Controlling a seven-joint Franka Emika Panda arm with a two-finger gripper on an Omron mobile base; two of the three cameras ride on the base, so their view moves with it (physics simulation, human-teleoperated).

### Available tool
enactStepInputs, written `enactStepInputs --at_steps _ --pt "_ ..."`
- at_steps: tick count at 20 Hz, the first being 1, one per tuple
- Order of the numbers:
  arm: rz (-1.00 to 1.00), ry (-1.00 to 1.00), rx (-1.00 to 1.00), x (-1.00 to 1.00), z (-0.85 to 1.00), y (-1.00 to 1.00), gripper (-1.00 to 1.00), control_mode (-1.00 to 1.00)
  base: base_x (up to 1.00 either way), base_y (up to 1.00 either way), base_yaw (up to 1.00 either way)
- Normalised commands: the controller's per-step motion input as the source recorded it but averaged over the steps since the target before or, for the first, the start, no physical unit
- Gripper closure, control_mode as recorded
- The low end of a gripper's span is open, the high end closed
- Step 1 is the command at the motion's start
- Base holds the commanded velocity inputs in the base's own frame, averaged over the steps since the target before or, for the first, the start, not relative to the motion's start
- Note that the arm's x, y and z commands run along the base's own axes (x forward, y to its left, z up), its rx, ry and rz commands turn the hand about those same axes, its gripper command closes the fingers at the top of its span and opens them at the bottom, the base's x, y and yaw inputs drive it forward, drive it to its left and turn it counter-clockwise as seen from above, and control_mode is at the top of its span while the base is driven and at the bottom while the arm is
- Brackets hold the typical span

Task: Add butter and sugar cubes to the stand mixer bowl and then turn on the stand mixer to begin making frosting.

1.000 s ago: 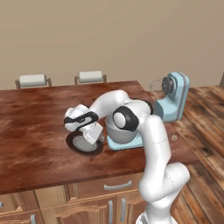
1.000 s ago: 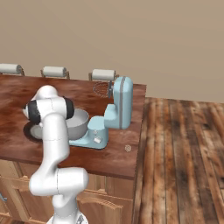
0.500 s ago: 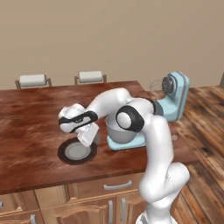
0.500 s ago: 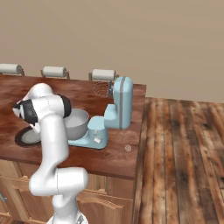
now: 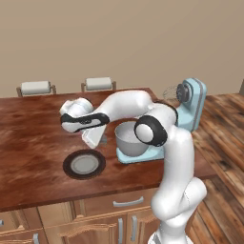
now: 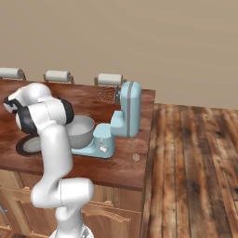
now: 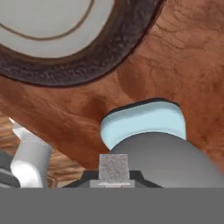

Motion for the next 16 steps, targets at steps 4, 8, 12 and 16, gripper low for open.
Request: enactStepInputs --at_steps 4,8,12,16 --pt "0.00 0.00 0.00 0.00 0.61 -0.01 1.00 -1.00 0.00 0.00 0.00" --pt "-0.01 0.00 0.00 0.00 0.40 -0.07 1.00 -1.00 0.00 0.00 0.00" --pt "-0.04 0.00 0.00 0.01 0.19 -0.46 1.00 -1.00 0.00 0.00 0.00" --pt "-0.04 0.00 0.00 0.00 0.09 -0.60 1.00 -1.00 0.00 0.00 0.00"
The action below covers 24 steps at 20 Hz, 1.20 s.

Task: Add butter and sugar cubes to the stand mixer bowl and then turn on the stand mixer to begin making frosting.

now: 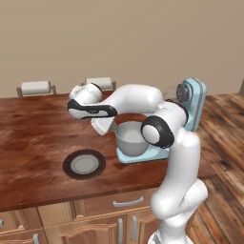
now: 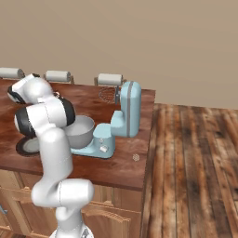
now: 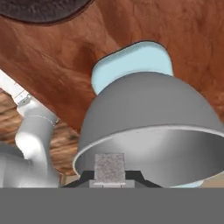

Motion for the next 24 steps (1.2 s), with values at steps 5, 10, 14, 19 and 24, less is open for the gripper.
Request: enactStepInputs --at_steps 5,10,14,19,24 --pt "-0.04 0.00 0.00 0.00 0.00 -0.69 1.00 -1.00 0.00 0.00 0.00" --pt "-0.02 0.00 0.00 0.00 -0.12 -0.40 1.00 -1.00 0.00 0.00 0.00" --pt "0.00 0.00 0.00 0.18 -0.44 -0.03 1.00 -1.00 0.00 0.00 0.00" --pt "0.00 0.02 0.00 0.34 -0.67 0.01 1.00 -1.00 0.00 0.00 0.00" --pt "0.00 0.02 0.00 0.41 -0.45 0.00 -1.00 -1.00 0.00 0.00 0.00"
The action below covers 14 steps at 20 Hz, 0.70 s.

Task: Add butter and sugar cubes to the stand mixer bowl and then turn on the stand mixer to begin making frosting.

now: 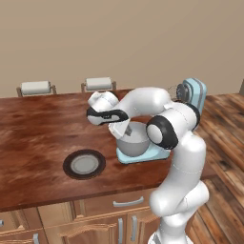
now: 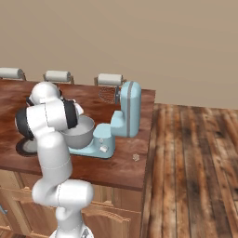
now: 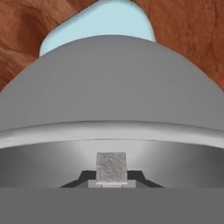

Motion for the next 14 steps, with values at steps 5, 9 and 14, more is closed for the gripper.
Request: enactStepInputs --at_steps 5,9,14 --pt "0.00 0.01 0.02 0.11 -0.06 0.01 -1.00 -1.00 0.00 0.00 0.00" --pt "0.00 0.00 0.06 0.00 0.11 0.00 -1.00 -1.00 0.00 0.00 0.00" --pt "0.00 0.00 0.07 0.00 0.12 0.00 -1.00 -1.00 0.00 0.00 0.00"
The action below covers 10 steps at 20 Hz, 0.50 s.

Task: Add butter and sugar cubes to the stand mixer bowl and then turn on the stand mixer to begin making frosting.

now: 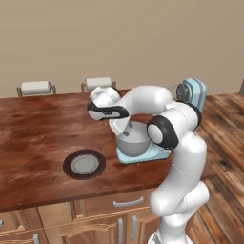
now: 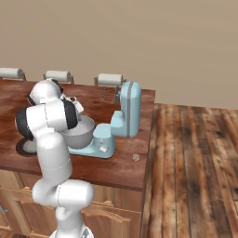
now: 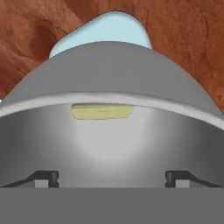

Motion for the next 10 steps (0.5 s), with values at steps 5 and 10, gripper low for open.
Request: enactStepInputs --at_steps 5,10 --pt "0.00 -0.02 0.11 -0.49 0.66 -0.12 -1.00 -1.00 0.00 0.00 0.00" --pt "0.00 -0.12 0.14 -1.00 0.78 -0.31 -1.00 -1.00 0.00 0.00 0.00"
